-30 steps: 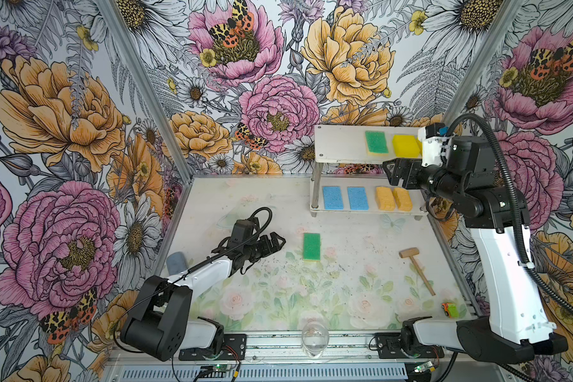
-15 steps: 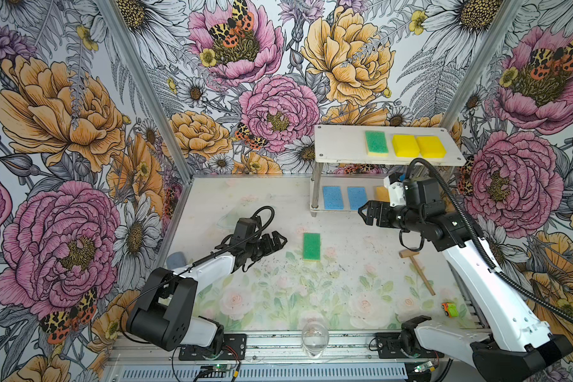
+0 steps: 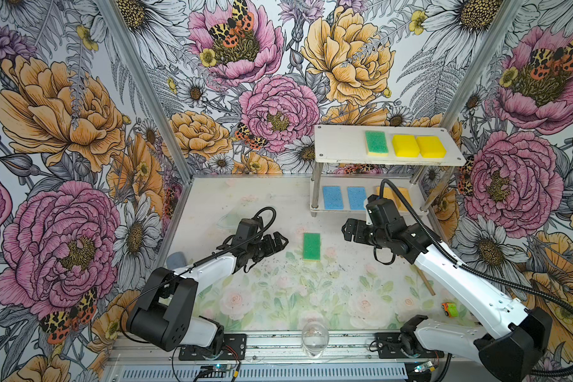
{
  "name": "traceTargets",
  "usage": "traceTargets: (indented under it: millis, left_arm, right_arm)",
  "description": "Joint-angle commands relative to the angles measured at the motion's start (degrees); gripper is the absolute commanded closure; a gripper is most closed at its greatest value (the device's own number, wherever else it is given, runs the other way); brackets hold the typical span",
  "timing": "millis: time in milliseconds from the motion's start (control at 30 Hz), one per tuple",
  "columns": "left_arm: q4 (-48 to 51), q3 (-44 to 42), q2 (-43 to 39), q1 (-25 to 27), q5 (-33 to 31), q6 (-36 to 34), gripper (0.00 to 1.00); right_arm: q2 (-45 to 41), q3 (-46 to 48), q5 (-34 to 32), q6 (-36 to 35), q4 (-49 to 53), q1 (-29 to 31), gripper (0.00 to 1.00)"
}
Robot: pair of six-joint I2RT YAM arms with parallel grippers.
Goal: Place and organize the cleaning sponges onto the shelf
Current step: 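Move the right gripper down over the yellow-green sponge on the table, then lower the open right gripper around the yellow-green sponge and close it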
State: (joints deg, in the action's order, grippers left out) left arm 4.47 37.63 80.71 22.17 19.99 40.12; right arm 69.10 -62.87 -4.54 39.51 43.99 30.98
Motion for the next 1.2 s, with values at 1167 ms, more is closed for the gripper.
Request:
traceTargets:
  millis: [1167]
  left_arm:
    - [3.2,-6.1,-10.5,-3.5,-1.5,-0.7,0.01]
  right_arm:
    - [29.3,-5.6,-6.6,19.4,-11.8,14.1,0.08]
